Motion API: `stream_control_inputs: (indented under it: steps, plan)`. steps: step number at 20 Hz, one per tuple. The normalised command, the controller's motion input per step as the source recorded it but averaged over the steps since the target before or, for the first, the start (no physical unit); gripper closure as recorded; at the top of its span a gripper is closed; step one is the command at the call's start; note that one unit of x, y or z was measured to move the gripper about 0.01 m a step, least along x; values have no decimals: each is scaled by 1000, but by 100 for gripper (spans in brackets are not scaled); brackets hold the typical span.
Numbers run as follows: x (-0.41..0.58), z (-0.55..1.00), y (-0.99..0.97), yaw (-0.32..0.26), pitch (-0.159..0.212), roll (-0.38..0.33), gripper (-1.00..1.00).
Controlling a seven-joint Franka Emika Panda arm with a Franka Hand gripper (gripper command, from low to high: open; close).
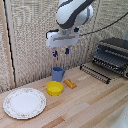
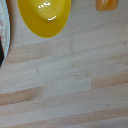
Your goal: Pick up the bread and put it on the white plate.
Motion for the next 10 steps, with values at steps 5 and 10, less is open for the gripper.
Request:
stream_control_inputs:
  steps: [5, 10]
  plan:
    - [-5, -302, -526, -138, 55, -57, -100]
    - [0, -286, -500, -123, 36, -37, -100]
